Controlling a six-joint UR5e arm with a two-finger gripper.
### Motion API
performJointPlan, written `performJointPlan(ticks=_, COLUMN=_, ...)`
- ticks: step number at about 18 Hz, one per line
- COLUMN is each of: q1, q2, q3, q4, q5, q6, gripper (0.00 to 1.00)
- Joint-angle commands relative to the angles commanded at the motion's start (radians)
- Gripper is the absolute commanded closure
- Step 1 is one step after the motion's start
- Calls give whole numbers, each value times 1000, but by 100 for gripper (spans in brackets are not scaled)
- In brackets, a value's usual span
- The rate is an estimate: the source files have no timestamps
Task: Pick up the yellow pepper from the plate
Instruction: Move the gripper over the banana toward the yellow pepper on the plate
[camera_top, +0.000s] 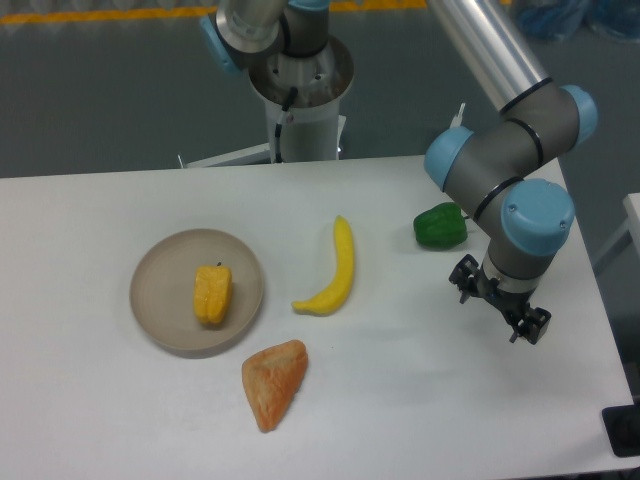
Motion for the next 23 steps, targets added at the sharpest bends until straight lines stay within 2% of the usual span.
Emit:
performJointPlan(ticks=5, q1=-8, q2=8, q3=-2, q4=0, q5=-3, q6=-12, gripper=0)
performJointPlan(ticks=7, q1=-55, q2=23, q3=-11, q4=-3, q5=3, q6=-35, gripper=0)
performJointPlan(ticks=8, q1=-73, q2=50, q3=-23, q4=-12, q5=5, q6=-70, gripper=0)
performJointPlan(ticks=10, q1=-93, q2=119, q3=-93, q4=-15, q5=-9, q6=-152, gripper=0)
performJointPlan(ticks=11, q1=-136, q2=162, q3=-147, q4=-14, q5=-8, q6=-172, gripper=0)
performJointPlan(ticks=13, q1=-169, q2=221, q3=-224, q4=-12, q5=-9, q6=-198, gripper=0)
performJointPlan(ticks=15, q1=-211, q2=253, q3=-271, q4=-14, q5=-8, q6=-242, gripper=0)
performJointPlan(ticks=18, q1=-290, q2=284, q3=-325, q4=-12, q5=-12, q6=-383, gripper=0)
performJointPlan(ticks=19, q1=-346, q2=285, q3=-325, q4=-12, q5=-18, q6=-476, gripper=0)
performJointPlan(ticks=23, q1=-468, q2=288, q3=-334, q4=-12, q5=-32, q6=-698, gripper=0)
